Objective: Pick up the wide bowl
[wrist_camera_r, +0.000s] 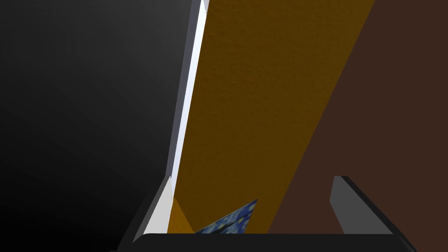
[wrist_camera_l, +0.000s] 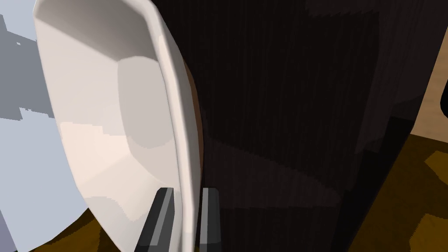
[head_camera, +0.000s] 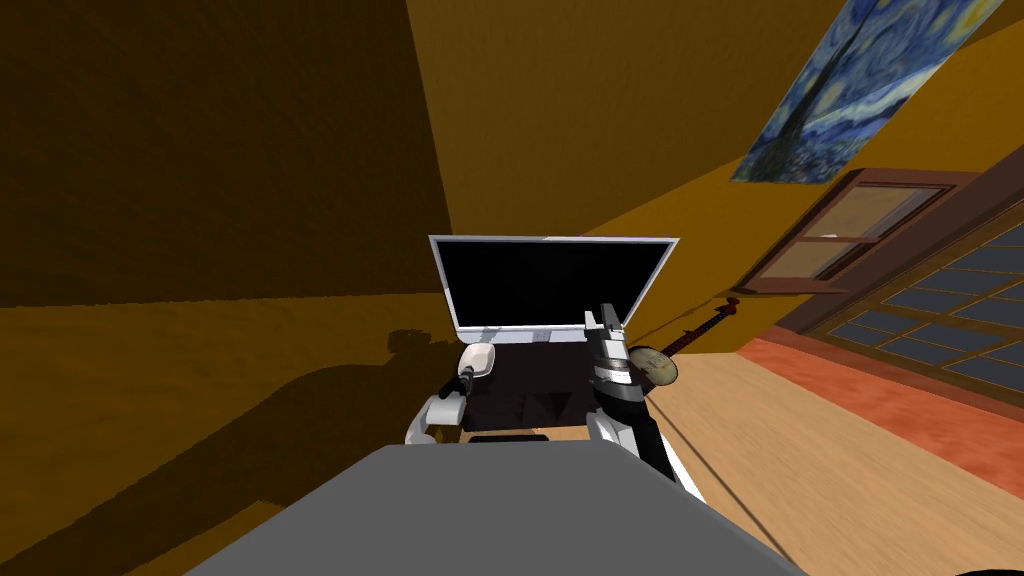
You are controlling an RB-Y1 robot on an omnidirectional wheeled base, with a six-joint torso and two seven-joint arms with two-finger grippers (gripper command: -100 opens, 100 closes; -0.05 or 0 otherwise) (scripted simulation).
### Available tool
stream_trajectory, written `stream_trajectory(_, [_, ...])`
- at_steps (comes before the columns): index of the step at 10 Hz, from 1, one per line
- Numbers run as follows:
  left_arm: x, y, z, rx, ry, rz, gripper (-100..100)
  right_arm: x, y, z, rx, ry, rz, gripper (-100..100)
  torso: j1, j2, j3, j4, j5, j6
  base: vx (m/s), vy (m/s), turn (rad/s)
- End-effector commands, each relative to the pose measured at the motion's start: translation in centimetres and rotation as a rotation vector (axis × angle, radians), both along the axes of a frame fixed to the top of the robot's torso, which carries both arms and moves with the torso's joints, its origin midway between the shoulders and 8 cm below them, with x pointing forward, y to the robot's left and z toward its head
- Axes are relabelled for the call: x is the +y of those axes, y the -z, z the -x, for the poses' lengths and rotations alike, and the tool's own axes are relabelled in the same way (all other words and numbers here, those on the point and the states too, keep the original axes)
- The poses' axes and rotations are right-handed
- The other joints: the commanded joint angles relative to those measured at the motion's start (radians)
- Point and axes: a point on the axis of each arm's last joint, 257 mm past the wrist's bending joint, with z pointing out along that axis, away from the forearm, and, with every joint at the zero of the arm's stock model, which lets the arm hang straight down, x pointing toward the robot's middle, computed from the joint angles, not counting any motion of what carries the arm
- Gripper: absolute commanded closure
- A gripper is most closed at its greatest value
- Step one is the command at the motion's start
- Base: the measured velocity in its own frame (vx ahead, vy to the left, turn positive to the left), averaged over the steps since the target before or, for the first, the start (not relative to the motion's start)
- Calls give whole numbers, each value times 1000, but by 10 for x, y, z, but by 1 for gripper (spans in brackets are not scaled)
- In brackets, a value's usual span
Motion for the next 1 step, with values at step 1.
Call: stream_trajectory(1, [0, 0, 0, 0, 0, 0, 0, 0, 0, 0, 0, 0, 0, 0, 0, 0, 0, 0, 0, 0, -6, 0, 0])
